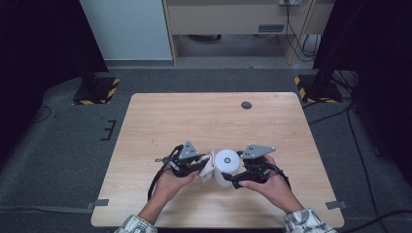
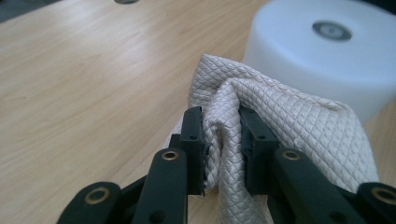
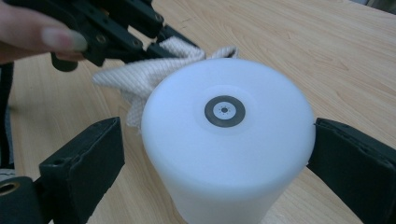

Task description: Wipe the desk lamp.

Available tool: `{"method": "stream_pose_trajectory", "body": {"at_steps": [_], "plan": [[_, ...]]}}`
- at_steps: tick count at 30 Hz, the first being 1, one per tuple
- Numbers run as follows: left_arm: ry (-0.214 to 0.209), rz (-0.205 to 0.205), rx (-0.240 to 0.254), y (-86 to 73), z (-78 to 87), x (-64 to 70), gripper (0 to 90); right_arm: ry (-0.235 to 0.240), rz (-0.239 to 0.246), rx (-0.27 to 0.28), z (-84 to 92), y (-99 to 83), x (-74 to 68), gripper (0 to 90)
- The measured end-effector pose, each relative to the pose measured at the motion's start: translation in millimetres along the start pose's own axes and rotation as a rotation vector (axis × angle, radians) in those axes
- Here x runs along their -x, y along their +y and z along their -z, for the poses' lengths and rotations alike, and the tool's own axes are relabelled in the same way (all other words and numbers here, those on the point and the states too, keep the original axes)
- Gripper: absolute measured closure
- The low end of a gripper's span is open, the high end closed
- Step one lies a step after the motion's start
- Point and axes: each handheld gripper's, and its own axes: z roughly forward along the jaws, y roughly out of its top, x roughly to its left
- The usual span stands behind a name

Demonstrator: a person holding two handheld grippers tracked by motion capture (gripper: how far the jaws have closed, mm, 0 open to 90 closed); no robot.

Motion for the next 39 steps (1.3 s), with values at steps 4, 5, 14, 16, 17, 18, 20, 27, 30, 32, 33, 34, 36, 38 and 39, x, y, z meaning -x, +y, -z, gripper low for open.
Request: {"method": "stream_pose_trajectory", "body": {"at_steps": [4, 5, 14, 16, 17, 18, 20, 27, 30, 32, 33, 34, 36, 38, 39], "plan": [[-0.005, -0.013, 0.024, 10.5, 6.8, 2.2, 73.4, -0.011, 0.011, -0.010, -3.2, -0.5, 0.6, 6.2], [-0.005, -0.017, 0.023, 12.0, 7.4, 3.1, 73.4, -0.013, 0.012, -0.014, -3.5, -0.7, 0.6, 7.1], [0.001, -0.017, -0.028, -1.9, -7.0, 8.3, 73.5, -0.031, 0.022, -0.032, -6.3, -1.9, 0.6, 9.6], [0.001, -0.015, -0.052, -9.2, -12.6, 10.2, 73.5, -0.032, 0.024, -0.037, -7.2, -2.1, 0.2, 9.5], [0.001, -0.017, -0.060, -11.7, -14.4, 11.2, 73.5, -0.033, 0.026, -0.039, -7.7, -2.2, 0.3, 9.4], [0.000, -0.017, -0.073, -15.3, -17.2, 12.0, 73.5, -0.035, 0.025, -0.039, -8.0, -2.2, 0.2, 9.4], [0.000, -0.015, -0.083, -17.9, -19.7, 12.1, 73.5, -0.035, 0.025, -0.041, -8.3, -2.3, 0.2, 9.3], [-0.003, -0.014, -0.088, -19.9, -20.2, 11.8, 73.5, -0.035, 0.024, -0.043, -8.5, -2.1, 0.2, 9.4], [-0.012, -0.012, -0.062, -15.6, -11.2, 13.6, 73.4, -0.034, 0.024, -0.046, -8.5, -1.8, 0.2, 9.3], [-0.019, -0.015, -0.038, -11.4, -2.6, 16.3, 73.4, -0.032, 0.025, -0.049, -8.4, -1.5, 0.3, 9.3], [-0.022, -0.016, -0.029, -10.2, 0.4, 17.5, 73.4, -0.033, 0.028, -0.050, -8.5, -1.2, 0.4, 9.3], [-0.027, -0.020, -0.021, -8.7, 4.6, 19.3, 73.4, -0.033, 0.028, -0.050, -8.5, -1.1, 0.4, 9.4], [-0.043, -0.012, -0.012, -9.1, 7.7, 21.2, 73.3, -0.033, 0.028, -0.052, -8.8, -0.7, 0.2, 9.4], [-0.047, -0.006, -0.016, -12.1, 6.1, 21.7, 73.4, -0.034, 0.025, -0.054, -9.3, -0.3, -0.3, 9.3], [-0.045, -0.006, -0.024, -13.5, 4.4, 21.8, 73.4, -0.036, 0.026, -0.053, -9.5, -0.1, -0.5, 9.3]]}}
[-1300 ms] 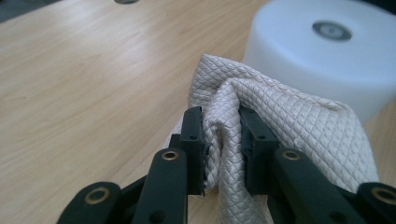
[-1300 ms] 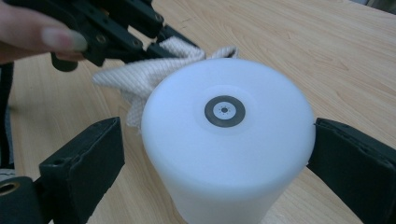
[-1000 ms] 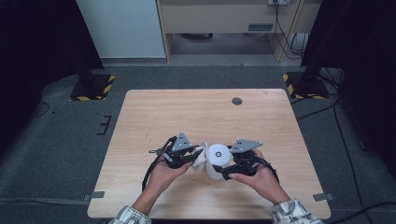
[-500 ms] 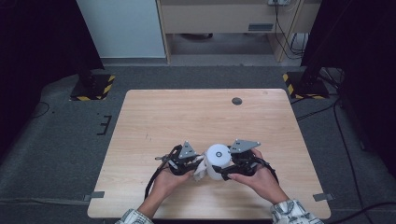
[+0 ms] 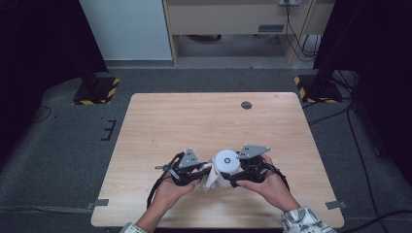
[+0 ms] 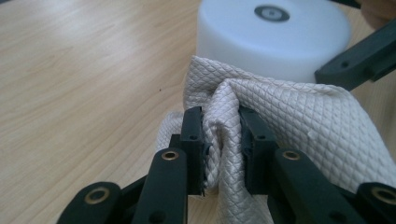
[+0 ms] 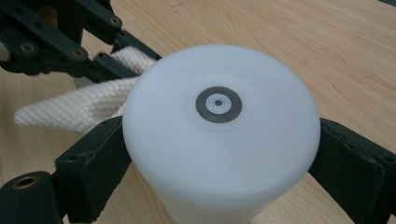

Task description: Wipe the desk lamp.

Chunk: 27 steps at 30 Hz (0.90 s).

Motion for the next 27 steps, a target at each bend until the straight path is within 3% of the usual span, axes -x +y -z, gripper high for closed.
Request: {"method": "stream_pose_trajectory", "body": {"at_steps": [4, 7, 18, 27], "plan": [[0.017, -0.025, -0.064, -8.8, -14.5, 1.6, 73.4, 0.000, -0.001, -0.003, -0.3, 0.5, 0.0, 9.3], [0.021, -0.024, -0.079, -11.2, -18.9, -1.0, 73.4, 0.002, -0.003, -0.001, -0.3, 0.2, 0.3, 9.3], [0.042, 0.000, 0.004, 13.7, -1.9, -17.6, 73.4, 0.020, 0.009, 0.005, -0.5, -0.6, -5.9, 9.3], [0.037, -0.014, 0.005, 38.9, -6.5, -28.1, 73.4, 0.034, 0.019, 0.010, -0.5, -2.3, -12.5, 9.3]]}}
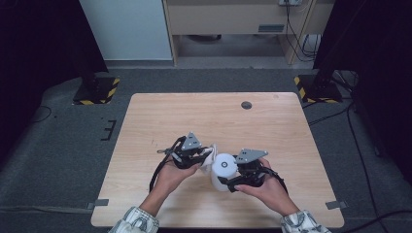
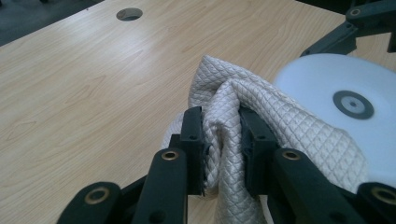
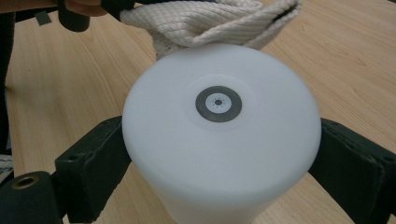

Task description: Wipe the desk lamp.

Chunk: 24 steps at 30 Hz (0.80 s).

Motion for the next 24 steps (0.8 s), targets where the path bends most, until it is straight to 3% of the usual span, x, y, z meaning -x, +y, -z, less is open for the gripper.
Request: {"method": "stream_pose_trajectory", "body": {"at_steps": [9, 24], "plan": [[-0.014, 0.010, -0.024, -5.9, -14.9, 0.4, 73.5, 0.004, 0.002, -0.001, -0.6, -1.6, -2.0, 9.2], [-0.022, 0.027, -0.075, -30.0, -36.0, 0.1, 73.6, 0.010, 0.005, -0.004, -2.4, -1.6, -2.2, 9.0]]}}
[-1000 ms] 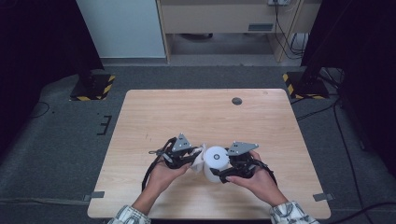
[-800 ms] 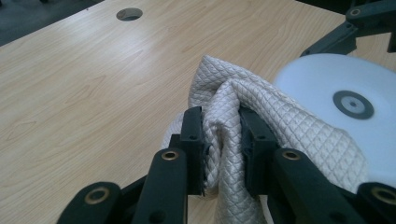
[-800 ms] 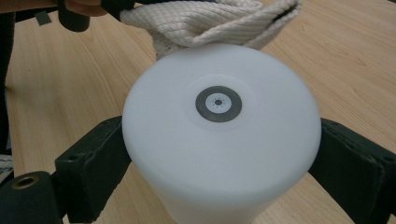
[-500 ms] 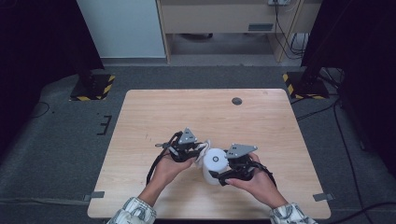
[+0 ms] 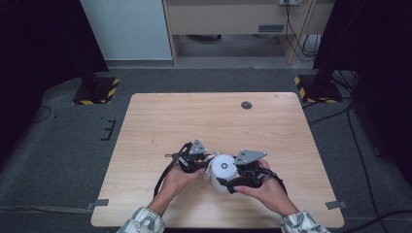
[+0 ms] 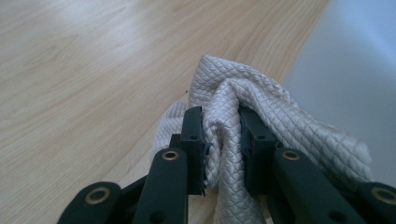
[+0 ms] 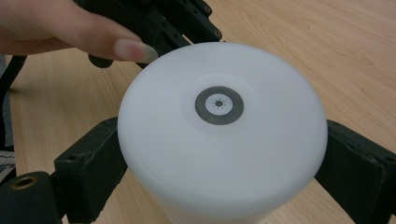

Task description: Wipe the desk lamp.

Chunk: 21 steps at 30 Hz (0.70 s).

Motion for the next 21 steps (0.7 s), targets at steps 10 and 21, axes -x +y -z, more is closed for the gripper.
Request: {"method": "stream_pose_trajectory", "body": {"at_steps": [10, 21], "plan": [[-0.005, -0.013, 0.038, 11.0, 14.7, -0.2, 73.6, 0.001, 0.004, 0.000, -0.3, 0.0, 0.0, 9.0], [0.004, -0.024, -0.004, -5.0, 12.2, 2.7, 73.6, 0.004, 0.005, -0.001, -0.7, 0.1, 0.2, 9.0]]}}
